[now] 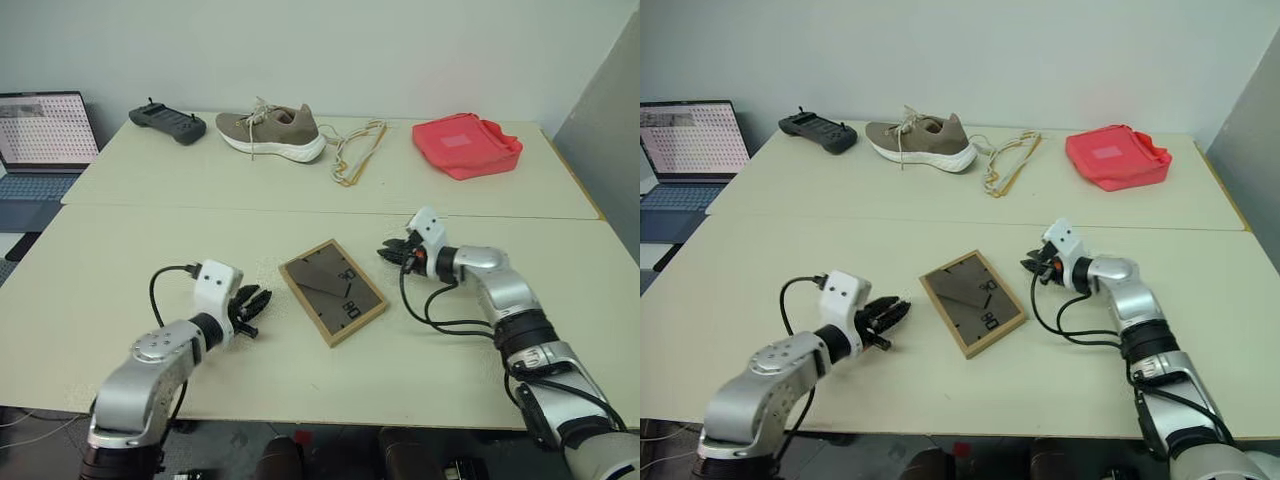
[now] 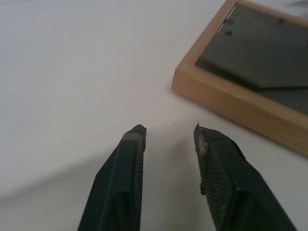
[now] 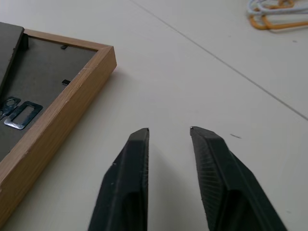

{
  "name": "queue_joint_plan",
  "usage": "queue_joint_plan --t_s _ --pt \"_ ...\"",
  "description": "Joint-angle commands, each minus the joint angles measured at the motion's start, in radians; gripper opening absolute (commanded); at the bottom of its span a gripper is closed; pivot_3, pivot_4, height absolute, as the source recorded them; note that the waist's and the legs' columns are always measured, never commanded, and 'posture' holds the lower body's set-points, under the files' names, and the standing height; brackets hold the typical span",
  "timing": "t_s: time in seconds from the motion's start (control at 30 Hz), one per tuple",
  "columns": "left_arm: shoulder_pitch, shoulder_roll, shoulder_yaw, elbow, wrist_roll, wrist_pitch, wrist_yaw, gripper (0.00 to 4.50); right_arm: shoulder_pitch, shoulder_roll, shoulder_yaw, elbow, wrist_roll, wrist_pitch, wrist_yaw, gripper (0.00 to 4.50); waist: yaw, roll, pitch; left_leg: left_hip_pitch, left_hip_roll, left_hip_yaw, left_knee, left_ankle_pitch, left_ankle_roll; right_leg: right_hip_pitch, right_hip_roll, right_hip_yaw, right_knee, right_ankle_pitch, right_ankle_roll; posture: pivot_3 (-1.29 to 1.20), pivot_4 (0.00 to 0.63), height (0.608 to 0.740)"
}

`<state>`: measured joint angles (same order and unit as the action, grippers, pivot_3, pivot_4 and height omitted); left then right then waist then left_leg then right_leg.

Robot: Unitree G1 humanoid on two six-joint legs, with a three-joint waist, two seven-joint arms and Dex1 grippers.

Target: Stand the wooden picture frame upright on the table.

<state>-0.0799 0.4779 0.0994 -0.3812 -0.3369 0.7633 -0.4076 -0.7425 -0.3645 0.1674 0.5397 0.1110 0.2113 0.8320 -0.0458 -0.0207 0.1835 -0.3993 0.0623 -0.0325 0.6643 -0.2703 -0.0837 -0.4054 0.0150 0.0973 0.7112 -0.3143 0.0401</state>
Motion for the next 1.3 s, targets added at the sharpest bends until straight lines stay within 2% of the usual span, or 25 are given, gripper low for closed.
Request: queue_joint_plan --t_s 0.03,0.07,0.13,0.4,0.67,0.77,0.87,0.93,1.0,1.1,1.2,1.3 --pt "-0.037 -0.034 -0.038 0.003 0.048 -0.032 0.054 0.57 0.017 0.038 0.013 -0.054 -0.013 -0.014 -0.014 0.14 0.001 0.000 0.000 0.000 0.000 0.000 0.000 0.000 0.000 0.000 0.000 0.000 0.000 0.000 0.000 0.00 0.150 0.740" --pt "-0.047 -0.039 -0.050 0.005 0.052 -0.028 0.055 0.38 0.026 0.044 0.019 -0.069 -0.016 -0.006 -0.013 0.00 0.002 0.000 0.000 0.000 0.000 0.000 0.000 0.000 0.000 0.000 0.000 0.000 0.000 0.000 0.000 0.00 0.150 0.740" --pt "-0.062 -0.044 -0.073 0.009 0.057 -0.022 0.048 0.01 0.044 0.048 0.032 -0.098 -0.025 0.014 -0.009 0.00 0.002 0.000 0.000 0.000 0.000 0.000 0.000 0.000 0.000 0.000 0.000 0.000 0.000 0.000 0.000 0.00 0.150 0.740" --pt "-0.166 -0.060 -0.207 0.055 0.064 -0.010 -0.022 0.01 0.153 0.013 0.043 -0.381 0.012 0.188 0.013 0.00 0.013 0.000 0.000 0.000 0.000 0.000 0.000 0.000 0.000 0.000 0.000 0.000 0.000 0.000 0.000 0.00 0.150 0.740" --pt "-0.267 -0.088 -0.308 0.184 0.115 -0.070 -0.086 0.01 0.311 -0.116 0.021 -0.671 0.079 0.365 0.068 0.00 0.017 0.000 0.000 0.000 -0.001 -0.001 0.000 0.000 0.000 0.000 0.001 -0.001 0.000 0.000 0.000 0.00 0.150 0.740" --pt "-0.268 -0.092 -0.305 0.188 0.114 -0.070 -0.101 0.01 0.340 -0.131 -0.002 -0.714 0.080 0.401 0.029 0.00 0.016 0.000 0.000 0.000 -0.001 -0.001 0.000 0.000 0.000 0.001 0.000 0.000 -0.001 0.000 0.000 0.00 0.150 0.740" --pt "-0.231 -0.026 -0.279 0.152 0.103 -0.051 -0.150 0.01 0.348 -0.155 -0.033 -0.684 0.057 0.389 -0.004 0.00 0.014 0.000 0.000 0.000 -0.001 -0.001 0.000 0.000 0.000 0.001 0.001 0.000 0.000 0.000 0.000 0.00 0.150 0.740" --pt "-0.200 0.086 -0.275 0.130 0.119 -0.079 -0.235 0.01 0.350 -0.178 -0.056 -0.657 0.044 0.371 -0.021 0.00 0.010 0.000 0.000 0.000 -0.001 -0.002 0.000 0.000 0.000 0.001 0.001 0.000 -0.001 0.000 0.000 0.00 0.150 0.740" --pt "-0.201 0.151 -0.219 0.115 0.063 -0.039 -0.302 0.01 0.352 -0.193 -0.079 -0.660 0.054 0.376 -0.030 0.00 0.007 0.000 0.000 0.001 0.000 -0.002 -0.001 0.000 0.000 0.001 0.002 0.000 -0.001 0.000 0.000 0.00 0.150 0.740" --pt "-0.226 0.218 -0.129 0.126 -0.076 0.061 -0.414 0.51 0.368 -0.210 -0.085 -0.686 0.071 0.385 -0.023 0.00 0.008 0.000 0.000 0.001 -0.001 -0.002 -0.001 0.000 0.000 0.001 0.002 -0.001 -0.001 0.000 0.000 0.00 0.150 0.740" --pt "-0.224 0.294 -0.087 0.121 -0.239 0.218 -0.560 1.27 0.379 -0.220 -0.076 -0.693 0.069 0.377 -0.017 0.00 0.004 0.000 0.000 0.000 -0.001 -0.002 -0.001 0.000 0.000 0.001 0.002 -0.001 -0.002 -0.001 0.000 0.00 0.150 0.740" --pt "-0.290 0.263 0.060 0.220 -0.459 0.548 -0.559 1.98 0.384 -0.218 -0.073 -0.699 0.071 0.378 -0.021 0.00 0.003 0.000 0.000 0.000 -0.001 -0.002 -0.001 0.000 0.001 0.001 0.002 -0.001 -0.002 -0.001 0.000 0.00 0.150 0.740"
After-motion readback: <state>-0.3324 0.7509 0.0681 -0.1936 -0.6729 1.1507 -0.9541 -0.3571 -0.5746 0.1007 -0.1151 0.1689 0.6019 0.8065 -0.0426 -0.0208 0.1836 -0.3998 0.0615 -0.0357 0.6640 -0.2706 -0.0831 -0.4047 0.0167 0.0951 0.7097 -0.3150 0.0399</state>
